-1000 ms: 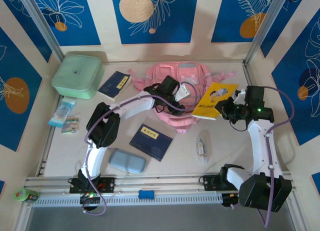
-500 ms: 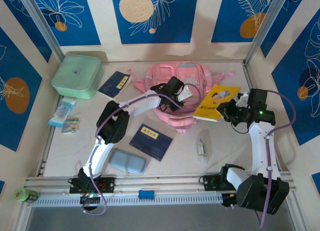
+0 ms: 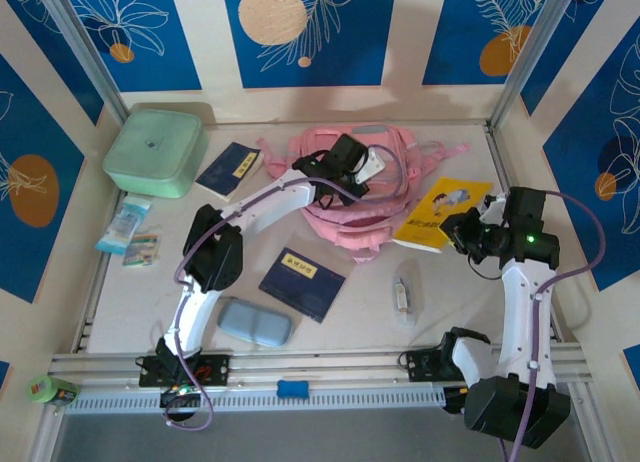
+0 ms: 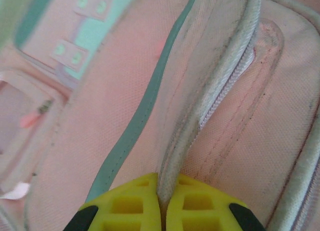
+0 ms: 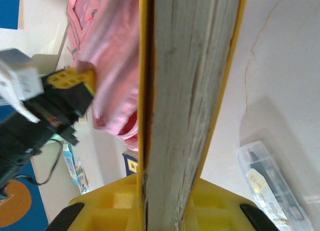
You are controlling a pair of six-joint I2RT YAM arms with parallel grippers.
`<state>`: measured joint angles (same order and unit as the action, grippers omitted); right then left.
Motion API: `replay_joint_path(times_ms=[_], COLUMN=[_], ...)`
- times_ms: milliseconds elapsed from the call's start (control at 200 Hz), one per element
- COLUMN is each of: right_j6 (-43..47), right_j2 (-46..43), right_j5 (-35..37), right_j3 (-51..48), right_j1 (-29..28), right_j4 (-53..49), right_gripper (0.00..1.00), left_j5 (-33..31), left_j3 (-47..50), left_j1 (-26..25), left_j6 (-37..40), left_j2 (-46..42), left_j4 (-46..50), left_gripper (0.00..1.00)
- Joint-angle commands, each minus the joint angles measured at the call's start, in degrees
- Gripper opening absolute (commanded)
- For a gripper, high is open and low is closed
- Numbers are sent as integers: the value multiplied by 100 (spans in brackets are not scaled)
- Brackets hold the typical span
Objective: Pack books, pencil case, and school supplies into a backpack
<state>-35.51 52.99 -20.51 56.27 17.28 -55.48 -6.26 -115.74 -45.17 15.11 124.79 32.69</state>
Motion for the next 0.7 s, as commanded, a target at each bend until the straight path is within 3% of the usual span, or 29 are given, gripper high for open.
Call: replay_joint_path(times_ms=[0, 165, 310, 455, 570, 695], right_j6=[235, 232, -215, -633, -826, -737], right_j2=[-86, -4, 112, 749, 1452, 2382], right_j5=[-196, -824, -1564, -1571, -1663, -1385], right_j3=[212, -28, -509, -658, -664, -450], right_j1=[17, -144, -696, -1595, -1828, -1918], right_j4=[-273, -60, 965, 2267, 3502, 4137], right_gripper=[0, 0, 0, 0, 0, 0], left_j5=[-620, -608, -424, -171, -108, -62], left_j3=[-756, -992, -1337, -1450, -1546, -1552], left_j1=[43, 46, 103, 139, 145, 154], left_j6=[-587, -737, -903, -1001, -1039, -1097], left_j2=[-450, -537, -543, -576, -538, -555], left_j4=[89, -61, 9, -33, 42, 62], left_gripper=[0, 0, 0, 0, 0, 0])
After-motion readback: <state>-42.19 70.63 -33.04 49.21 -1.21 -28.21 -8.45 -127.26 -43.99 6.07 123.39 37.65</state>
